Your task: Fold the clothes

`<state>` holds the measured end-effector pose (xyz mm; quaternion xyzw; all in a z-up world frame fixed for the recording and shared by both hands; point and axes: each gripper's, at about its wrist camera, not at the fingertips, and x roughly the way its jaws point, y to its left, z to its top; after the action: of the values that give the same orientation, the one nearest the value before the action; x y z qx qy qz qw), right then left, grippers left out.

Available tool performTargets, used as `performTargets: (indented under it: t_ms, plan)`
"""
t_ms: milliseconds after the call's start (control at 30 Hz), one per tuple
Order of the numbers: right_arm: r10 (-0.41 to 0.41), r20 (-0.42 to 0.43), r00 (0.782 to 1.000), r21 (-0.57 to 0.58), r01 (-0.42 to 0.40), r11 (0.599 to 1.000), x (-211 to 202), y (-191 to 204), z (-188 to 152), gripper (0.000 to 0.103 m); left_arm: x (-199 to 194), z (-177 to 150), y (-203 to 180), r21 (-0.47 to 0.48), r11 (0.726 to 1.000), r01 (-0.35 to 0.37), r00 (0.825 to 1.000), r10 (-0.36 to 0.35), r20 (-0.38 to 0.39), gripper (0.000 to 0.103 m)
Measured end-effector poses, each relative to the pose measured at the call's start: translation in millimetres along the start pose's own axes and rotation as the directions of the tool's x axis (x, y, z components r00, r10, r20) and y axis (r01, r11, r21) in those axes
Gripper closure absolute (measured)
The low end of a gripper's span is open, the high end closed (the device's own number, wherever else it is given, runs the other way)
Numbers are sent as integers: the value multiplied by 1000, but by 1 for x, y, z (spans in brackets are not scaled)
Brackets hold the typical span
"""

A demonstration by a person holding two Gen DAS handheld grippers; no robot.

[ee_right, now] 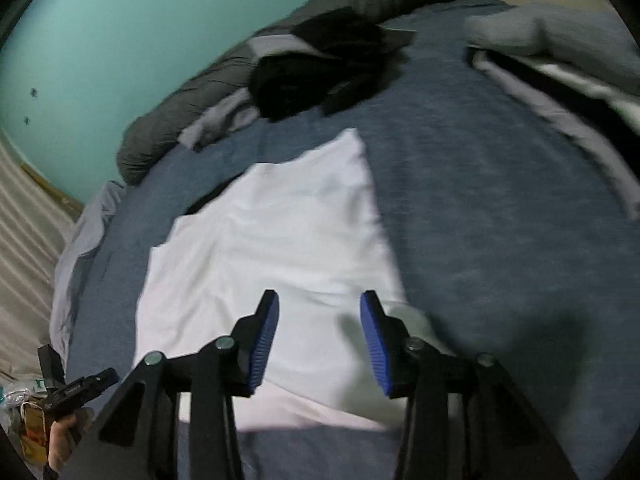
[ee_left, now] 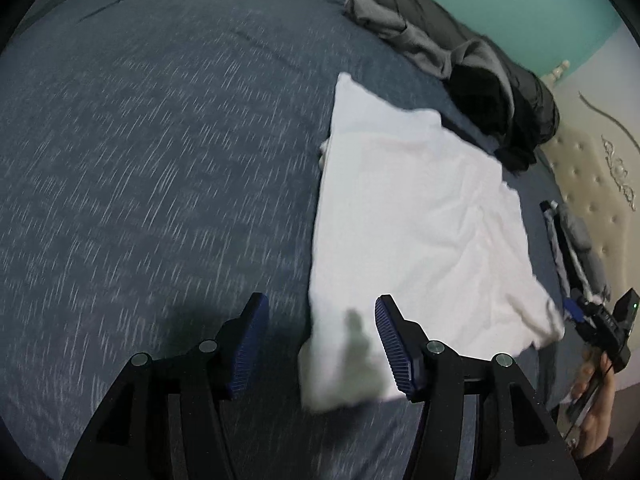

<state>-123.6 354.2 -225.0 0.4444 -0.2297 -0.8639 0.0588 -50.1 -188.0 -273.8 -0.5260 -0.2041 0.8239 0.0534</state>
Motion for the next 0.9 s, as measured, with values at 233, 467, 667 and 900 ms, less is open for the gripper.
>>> performTargets:
  t_ms: [233,467,667,900]
  plan:
    - [15,-157,987,19,-12,1000,-11,-47,-13,59,4,-17,6,8,1000,15,997,-14,-77,43]
    - [97,-212,972,55,-87,995,-5,-60,-29,80,13,-28,6,53,998,19,993,-12,-120,59]
    - [125,-193,973,61,-116,991,-10,-63,-28,99,11,-28,1,99,994,47,992,-34,-125,100]
    - [83,-199,976,8,-83,997,-34,-70,-17,100,-16,-24,4,139,989,54,995,-42,-89,100]
